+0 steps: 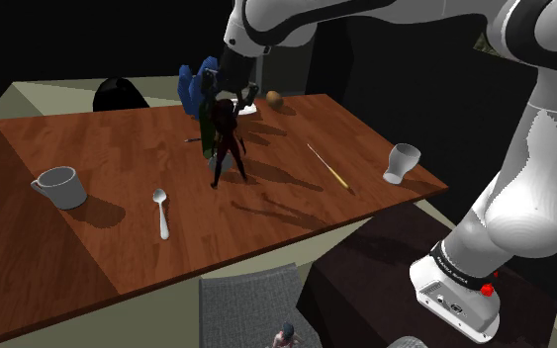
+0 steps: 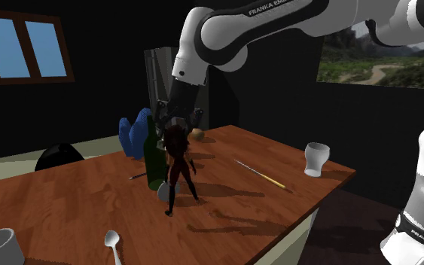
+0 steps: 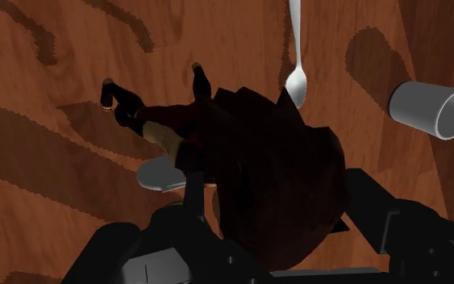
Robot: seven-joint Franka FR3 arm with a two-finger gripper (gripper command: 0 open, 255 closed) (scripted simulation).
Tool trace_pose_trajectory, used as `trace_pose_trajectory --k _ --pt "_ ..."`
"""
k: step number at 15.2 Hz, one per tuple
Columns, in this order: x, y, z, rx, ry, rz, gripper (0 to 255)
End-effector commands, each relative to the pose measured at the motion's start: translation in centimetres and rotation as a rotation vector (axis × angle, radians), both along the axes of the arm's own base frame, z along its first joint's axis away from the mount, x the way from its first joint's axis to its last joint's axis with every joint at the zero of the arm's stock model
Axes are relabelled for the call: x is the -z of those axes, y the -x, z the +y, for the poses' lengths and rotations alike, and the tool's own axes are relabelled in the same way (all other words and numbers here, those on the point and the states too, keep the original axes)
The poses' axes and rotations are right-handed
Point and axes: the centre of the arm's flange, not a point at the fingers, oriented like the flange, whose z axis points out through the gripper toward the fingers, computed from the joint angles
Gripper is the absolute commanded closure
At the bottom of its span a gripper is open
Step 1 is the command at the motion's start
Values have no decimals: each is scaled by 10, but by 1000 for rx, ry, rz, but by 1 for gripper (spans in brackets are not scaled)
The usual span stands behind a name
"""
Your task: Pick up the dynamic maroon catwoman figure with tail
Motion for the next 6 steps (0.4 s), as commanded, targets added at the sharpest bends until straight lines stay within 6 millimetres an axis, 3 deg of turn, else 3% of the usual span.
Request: trace_pose_trajectory --k 1,6 --pt "-11 0 -1 0 0 0 255" --pt "-27 0 -1 0 0 0 255"
